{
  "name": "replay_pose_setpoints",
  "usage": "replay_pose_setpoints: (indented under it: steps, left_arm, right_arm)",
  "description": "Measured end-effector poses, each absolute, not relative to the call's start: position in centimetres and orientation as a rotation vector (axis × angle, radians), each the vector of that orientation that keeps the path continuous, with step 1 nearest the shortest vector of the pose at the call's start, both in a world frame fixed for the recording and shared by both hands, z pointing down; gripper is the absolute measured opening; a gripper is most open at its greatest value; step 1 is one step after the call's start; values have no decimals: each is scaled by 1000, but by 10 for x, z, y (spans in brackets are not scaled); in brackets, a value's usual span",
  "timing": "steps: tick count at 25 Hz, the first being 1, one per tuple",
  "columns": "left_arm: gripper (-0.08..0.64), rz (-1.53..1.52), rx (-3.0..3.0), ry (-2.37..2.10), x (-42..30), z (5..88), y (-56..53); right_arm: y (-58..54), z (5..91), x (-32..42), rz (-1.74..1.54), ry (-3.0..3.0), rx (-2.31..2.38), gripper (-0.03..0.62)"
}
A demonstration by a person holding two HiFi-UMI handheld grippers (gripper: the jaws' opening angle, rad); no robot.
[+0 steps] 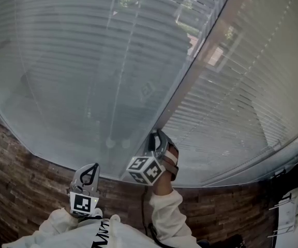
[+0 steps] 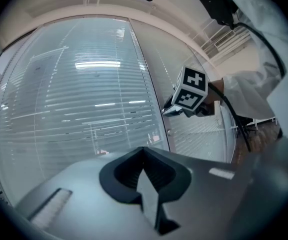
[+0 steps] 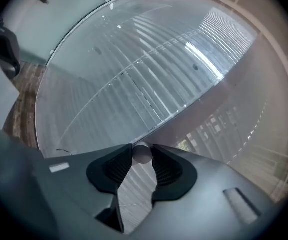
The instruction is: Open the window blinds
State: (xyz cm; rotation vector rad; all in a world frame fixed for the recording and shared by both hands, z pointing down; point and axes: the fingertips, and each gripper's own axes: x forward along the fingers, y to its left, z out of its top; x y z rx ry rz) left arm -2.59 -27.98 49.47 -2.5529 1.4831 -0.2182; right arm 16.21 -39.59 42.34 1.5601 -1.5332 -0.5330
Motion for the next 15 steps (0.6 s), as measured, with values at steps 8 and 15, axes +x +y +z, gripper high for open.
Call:
replay_pose_setpoints:
  steps: [8, 15]
  left_arm:
    - [0, -226, -2548, 1479, -25, 494, -279]
    - [0, -232, -2549, 1483, -26, 496, -279]
  right_arm:
    - [-396, 418, 166, -220, -1804, 1839, 127]
    - [-397, 413, 171, 66, -2016, 2016, 126]
